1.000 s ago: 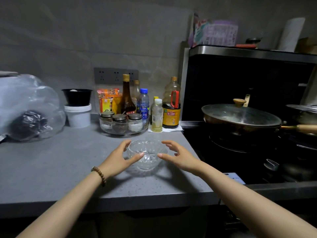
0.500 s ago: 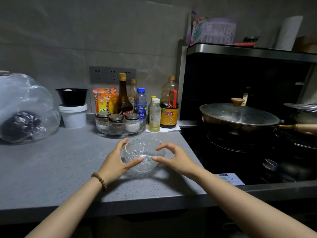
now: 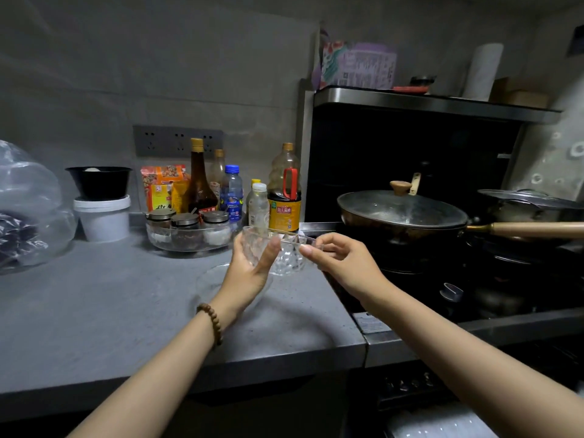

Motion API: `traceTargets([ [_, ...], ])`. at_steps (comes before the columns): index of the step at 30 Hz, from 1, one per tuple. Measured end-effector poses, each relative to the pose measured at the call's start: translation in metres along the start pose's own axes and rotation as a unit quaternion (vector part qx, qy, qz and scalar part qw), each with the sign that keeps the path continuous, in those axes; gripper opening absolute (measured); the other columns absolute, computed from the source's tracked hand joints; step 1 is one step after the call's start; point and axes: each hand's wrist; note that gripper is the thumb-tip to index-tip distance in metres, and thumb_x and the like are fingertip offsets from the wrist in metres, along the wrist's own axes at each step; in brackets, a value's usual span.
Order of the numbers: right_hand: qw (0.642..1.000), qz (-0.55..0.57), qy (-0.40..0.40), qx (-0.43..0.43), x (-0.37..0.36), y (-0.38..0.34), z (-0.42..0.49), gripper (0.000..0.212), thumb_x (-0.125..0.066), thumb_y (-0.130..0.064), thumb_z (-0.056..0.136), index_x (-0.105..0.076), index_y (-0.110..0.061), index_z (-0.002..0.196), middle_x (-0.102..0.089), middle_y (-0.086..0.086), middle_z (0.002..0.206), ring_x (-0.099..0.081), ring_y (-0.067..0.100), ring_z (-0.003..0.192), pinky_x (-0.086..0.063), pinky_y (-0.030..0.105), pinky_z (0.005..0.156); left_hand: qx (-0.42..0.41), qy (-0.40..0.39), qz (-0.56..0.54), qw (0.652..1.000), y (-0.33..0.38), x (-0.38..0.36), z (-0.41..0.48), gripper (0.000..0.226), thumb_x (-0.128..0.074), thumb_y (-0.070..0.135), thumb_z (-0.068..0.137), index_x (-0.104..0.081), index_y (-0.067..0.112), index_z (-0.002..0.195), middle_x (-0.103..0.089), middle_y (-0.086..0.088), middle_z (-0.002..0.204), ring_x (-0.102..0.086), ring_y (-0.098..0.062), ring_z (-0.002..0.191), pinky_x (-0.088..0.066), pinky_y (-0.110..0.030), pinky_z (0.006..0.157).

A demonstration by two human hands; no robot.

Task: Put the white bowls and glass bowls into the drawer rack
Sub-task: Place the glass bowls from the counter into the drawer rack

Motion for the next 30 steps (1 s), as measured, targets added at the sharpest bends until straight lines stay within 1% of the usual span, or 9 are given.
traceTargets([
  [2,1.0,0.007,0.015,-0.025,0.028,0.0,-0.017,0.03,-0.076,-0.041,0.066,-0.063,-0.016,0.077,-0.069,0.0,0.079,-0.065,-0.002,0.072,-0.053,0.017,0.073,0.004,-0.057,-0.032,0.998,0.003,-0.025,-0.005,0.13,-0.057,0.091,0.03,-0.018,0.032,0.14,-0.039,0.015,0.134,-0.043,-0.007,0.122,-0.036,-0.038,0.108],
  [4,0.998,0.018,0.032,-0.055,0.058,0.003,-0.036,0.037,-0.074,-0.05,0.059,-0.062,-0.019,0.075,-0.072,0.0,0.083,-0.068,0.0,0.079,-0.055,0.02,0.077,0.003,-0.113,-0.07,0.991,0.002,-0.053,-0.011,0.119,-0.065,0.083,0.038,-0.02,0.037,0.138,-0.038,0.016,0.138,-0.048,0.002,0.116,-0.047,-0.031,0.097],
  [8,0.99,0.005,0.081,-0.115,0.117,0.014,-0.079,0.05,-0.073,-0.058,0.051,-0.064,-0.019,0.08,-0.075,-0.002,0.086,-0.069,0.003,0.086,-0.055,0.023,0.078,0.022,-0.168,-0.104,0.98,-0.003,-0.121,-0.024,0.106,-0.068,0.069,0.054,-0.023,0.031,0.142,-0.04,0.005,0.144,-0.052,-0.001,0.114,-0.05,-0.031,0.093],
  [11,0.982,0.003,0.105,-0.156,0.158,0.023,-0.11,0.048,-0.071,-0.055,0.054,-0.065,-0.019,0.086,-0.068,-0.003,0.086,-0.063,0.007,0.087,-0.053,0.022,0.077,0.04,-0.199,-0.099,0.974,-0.007,-0.173,-0.036,0.104,-0.068,0.071,0.054,-0.025,0.031,0.141,-0.048,0.01,0.135,-0.053,-0.007,0.118,-0.045,-0.04,0.103],
  [15,0.969,-0.013,0.124,-0.214,0.206,0.036,-0.152,0.048,-0.067,-0.052,0.061,-0.067,-0.017,0.093,-0.069,0.007,0.099,-0.064,0.017,0.1,-0.052,0.028,0.087,0.071,-0.227,-0.124,0.963,-0.017,-0.238,-0.056,0.092,-0.069,0.061,0.058,-0.034,0.025,0.135,-0.055,0.014,0.119,-0.057,-0.009,0.115,-0.046,-0.04,0.102],
  [21,0.947,-0.057,0.129,-0.288,0.261,0.066,-0.202,0.045,-0.062,-0.061,0.062,-0.068,-0.024,0.087,-0.072,-0.004,0.094,-0.066,0.011,0.095,-0.049,0.031,0.095,0.128,-0.316,-0.125,0.932,-0.04,-0.311,-0.083,0.103,-0.065,0.075,0.048,-0.035,0.027,0.134,-0.059,0.015,0.117,-0.06,-0.002,0.106,-0.053,-0.019,0.074],
  [25,0.94,-0.062,0.104,-0.32,0.286,0.094,-0.228,0.056,-0.061,-0.071,0.062,-0.074,-0.026,0.092,-0.073,-0.017,0.089,-0.065,-0.006,0.082,-0.046,0.028,0.095,0.171,-0.369,-0.082,0.91,-0.064,-0.349,-0.098,0.095,-0.057,0.08,0.052,-0.042,0.023,0.126,-0.059,0.011,0.116,-0.064,-0.008,0.101,-0.056,-0.026,0.08],
  [28,0.929,-0.083,0.084,-0.35,0.303,0.121,-0.242,0.074,-0.058,-0.08,0.06,-0.073,-0.022,0.104,-0.071,-0.012,0.111,-0.063,0.005,0.109,-0.039,0.034,0.106,0.188,-0.394,-0.056,0.898,-0.084,-0.374,-0.107,0.057,-0.052,0.073,0.068,-0.049,0.025,0.1,-0.061,0.012,0.099,-0.069,-0.001,0.078,-0.057,-0.018,0.065],
  [30,0.923,-0.098,0.072,-0.364,0.312,0.137,-0.249,0.076,-0.055,-0.081,0.062,-0.072,-0.022,0.106,-0.069,-0.01,0.117,-0.058,0.008,0.117,-0.035,0.039,0.11,0.209,-0.407,-0.041,0.888,-0.097,-0.388,-0.111,0.065,-0.049,0.073,0.068,-0.047,0.019,0.104,-0.057,0.013,0.093,-0.069,-0.001,0.07,-0.054,-0.013,0.057],
])
Point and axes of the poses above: each hand's wrist, its own z-axis towards the middle knuckle, its own x-axis out of the back of the hand, y = z × x
